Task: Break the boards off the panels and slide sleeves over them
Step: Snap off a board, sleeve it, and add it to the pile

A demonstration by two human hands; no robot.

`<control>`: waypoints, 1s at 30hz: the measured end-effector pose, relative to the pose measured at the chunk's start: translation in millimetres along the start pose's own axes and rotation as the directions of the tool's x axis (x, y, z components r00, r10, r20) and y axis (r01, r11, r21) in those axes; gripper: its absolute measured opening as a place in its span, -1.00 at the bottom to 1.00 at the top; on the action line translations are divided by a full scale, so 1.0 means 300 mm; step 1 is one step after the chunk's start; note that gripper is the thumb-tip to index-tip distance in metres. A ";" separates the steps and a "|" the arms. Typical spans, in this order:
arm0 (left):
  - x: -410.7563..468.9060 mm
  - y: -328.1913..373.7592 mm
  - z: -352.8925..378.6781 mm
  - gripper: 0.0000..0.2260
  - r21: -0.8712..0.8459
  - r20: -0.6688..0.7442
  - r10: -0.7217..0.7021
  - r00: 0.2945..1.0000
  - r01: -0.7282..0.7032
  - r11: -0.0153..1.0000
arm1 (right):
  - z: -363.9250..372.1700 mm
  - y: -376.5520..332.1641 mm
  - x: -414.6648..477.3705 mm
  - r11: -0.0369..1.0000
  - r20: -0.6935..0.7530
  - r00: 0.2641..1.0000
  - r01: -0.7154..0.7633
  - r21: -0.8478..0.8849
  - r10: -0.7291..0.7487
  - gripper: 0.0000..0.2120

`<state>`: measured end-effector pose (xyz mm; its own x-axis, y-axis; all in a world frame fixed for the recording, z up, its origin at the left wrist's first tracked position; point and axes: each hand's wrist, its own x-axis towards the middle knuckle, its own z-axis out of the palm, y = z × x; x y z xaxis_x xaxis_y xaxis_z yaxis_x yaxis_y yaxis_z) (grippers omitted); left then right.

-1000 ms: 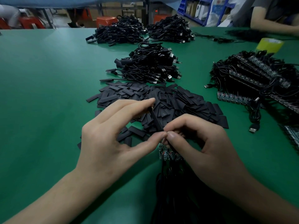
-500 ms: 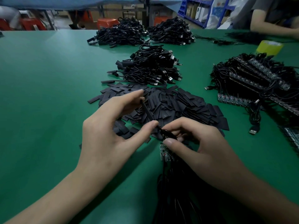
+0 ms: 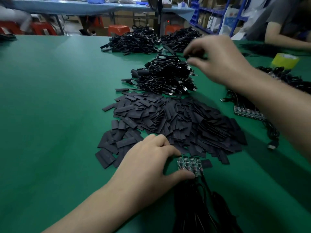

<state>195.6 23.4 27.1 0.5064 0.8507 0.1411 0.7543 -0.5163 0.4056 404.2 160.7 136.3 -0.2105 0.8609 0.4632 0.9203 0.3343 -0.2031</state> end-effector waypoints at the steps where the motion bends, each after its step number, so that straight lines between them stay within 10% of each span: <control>1: 0.001 0.001 0.001 -0.39 -0.011 0.007 0.000 1.000 0.000 1.000 | 0.011 -0.011 0.076 0.999 0.007 0.999 0.032 -0.026 -0.032 -0.77; 7: 0.007 0.005 -0.011 -0.72 -0.308 -0.002 -0.063 0.998 0.060 0.950 | 0.061 -0.115 0.343 0.973 0.119 0.985 0.144 -0.178 -0.124 -0.62; 15: 0.030 -0.020 -0.026 -0.82 -0.798 0.237 -0.221 0.946 0.320 0.511 | 0.037 -0.100 -0.134 0.951 0.193 0.980 -0.010 0.309 -0.052 -0.86; 20: 0.032 -0.017 -0.044 -0.72 -0.870 0.174 -0.239 0.955 0.263 0.417 | 0.020 -0.080 -0.474 0.730 0.413 0.908 -0.332 0.598 0.075 -0.62; 30: 0.025 0.013 -0.054 -0.78 -0.889 0.096 -0.290 0.952 0.213 0.405 | 0.091 -0.144 -0.596 0.389 0.489 0.865 -0.492 0.779 0.115 -0.93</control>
<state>195.4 29.3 44.4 0.3038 0.9501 -0.0702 0.0415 0.0604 0.9973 393.2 3.0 38.6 -0.2376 0.9703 -0.0445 0.2052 0.0053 -0.9787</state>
